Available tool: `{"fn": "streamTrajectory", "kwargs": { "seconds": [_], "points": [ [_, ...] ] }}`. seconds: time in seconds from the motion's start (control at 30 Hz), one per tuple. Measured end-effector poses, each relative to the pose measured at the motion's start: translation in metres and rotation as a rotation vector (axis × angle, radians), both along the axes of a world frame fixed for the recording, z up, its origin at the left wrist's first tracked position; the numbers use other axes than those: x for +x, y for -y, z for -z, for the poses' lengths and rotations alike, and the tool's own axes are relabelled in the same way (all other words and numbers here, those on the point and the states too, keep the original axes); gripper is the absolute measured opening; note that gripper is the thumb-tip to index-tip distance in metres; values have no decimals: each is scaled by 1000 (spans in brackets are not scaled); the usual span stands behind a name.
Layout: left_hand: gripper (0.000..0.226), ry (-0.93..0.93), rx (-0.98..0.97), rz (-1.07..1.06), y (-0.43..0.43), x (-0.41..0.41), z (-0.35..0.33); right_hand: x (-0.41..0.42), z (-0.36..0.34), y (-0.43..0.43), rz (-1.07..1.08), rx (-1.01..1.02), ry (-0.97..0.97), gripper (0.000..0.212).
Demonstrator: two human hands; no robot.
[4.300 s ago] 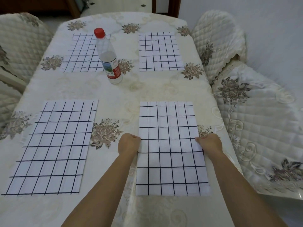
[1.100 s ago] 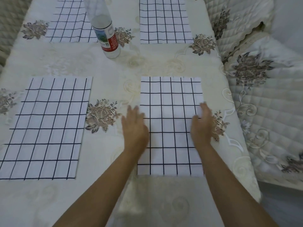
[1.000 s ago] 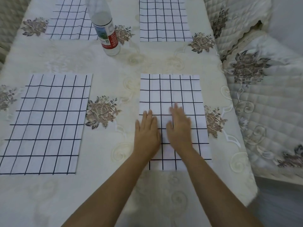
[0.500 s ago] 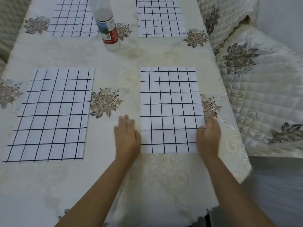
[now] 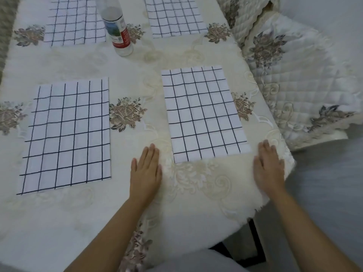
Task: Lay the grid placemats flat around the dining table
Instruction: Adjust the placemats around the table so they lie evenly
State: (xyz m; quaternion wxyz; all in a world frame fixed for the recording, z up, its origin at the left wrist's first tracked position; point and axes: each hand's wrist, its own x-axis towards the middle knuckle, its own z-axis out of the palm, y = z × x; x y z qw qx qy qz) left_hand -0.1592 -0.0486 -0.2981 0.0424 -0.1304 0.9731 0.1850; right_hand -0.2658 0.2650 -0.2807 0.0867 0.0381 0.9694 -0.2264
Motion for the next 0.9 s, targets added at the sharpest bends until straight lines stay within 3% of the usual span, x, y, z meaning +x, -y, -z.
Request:
{"fn": "streamTrajectory", "kwargs": {
  "seconds": [0.1,0.2,0.37,0.6,0.9],
  "points": [
    [44,-99,249,-99,3,-1,-20,23,-27,7,272,-411,-44,32],
    [32,-136,504,-167,-10,-9,-59,59,-63,32,322,-532,-145,25],
    [23,-134,790,92,-38,-9,-120,120,-114,66,467,-711,-326,33],
    [28,-50,1032,421,-78,27,-179,209,-175,65,733,-775,-665,33],
    [28,-103,1240,749,-138,67,-260,292,-264,51,848,-673,-994,34]
  ]
}}
